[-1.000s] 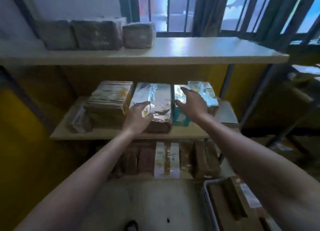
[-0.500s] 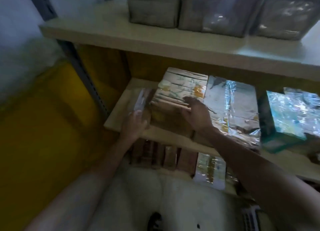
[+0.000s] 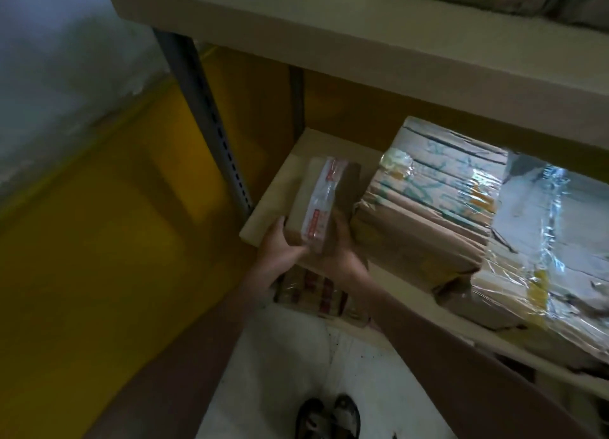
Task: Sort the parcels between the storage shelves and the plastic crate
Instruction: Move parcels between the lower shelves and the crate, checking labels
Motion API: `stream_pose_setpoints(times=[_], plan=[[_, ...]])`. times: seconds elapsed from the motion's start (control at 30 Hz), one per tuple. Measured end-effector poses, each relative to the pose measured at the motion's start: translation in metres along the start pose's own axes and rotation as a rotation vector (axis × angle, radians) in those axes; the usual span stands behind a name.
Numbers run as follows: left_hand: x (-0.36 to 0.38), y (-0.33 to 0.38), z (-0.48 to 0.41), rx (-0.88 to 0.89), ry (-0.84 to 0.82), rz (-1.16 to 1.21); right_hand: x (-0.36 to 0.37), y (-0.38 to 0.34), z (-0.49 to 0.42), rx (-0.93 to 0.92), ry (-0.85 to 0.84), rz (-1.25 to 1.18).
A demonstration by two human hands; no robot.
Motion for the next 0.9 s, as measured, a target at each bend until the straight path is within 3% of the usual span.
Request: stream_pose_setpoints(times=[0.07,0.13,0.23,0.4,0.5,0.63,0.77,0.9], plan=[[-0.021,0.011,0.002,0.041,0.134,0.092,-0.002,-0.014,0.002,-0.134,0.057,-0.170],[-0.050,0.031,0.006,0.136,0.238,0.215,-0.005,-0.034,0.006,-0.234,0.127,-0.166],[-0.086,0.062,0.013,0.250,0.244,0.435,-0.021,-0.071,0.011,-0.358,0.258,-0.001],[-0.105,0.097,0.033,0.332,0.220,0.518,-0.069,-0.127,0.016,-0.565,0.433,0.136],[-0.109,0.103,0.041,0.381,0.205,0.507,-0.092,-0.138,0.014,-0.550,0.374,0.090],[-0.104,0.104,0.055,0.486,0.144,0.259,-0.117,-0.127,0.001,-0.379,0.249,-0.246],[-0.085,0.080,0.064,0.345,-0.009,0.261,-0.116,-0.120,-0.002,-0.350,0.191,-0.285],[-0.075,0.073,0.071,0.344,0.000,0.287,-0.112,-0.113,0.003,-0.344,0.194,-0.299]])
Point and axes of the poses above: each hand's wrist, its own z-axis away from the middle knuckle, its own x-axis out of the palm, y = z × x, the point moved 9 cm from there along -z, towards the middle knuckle
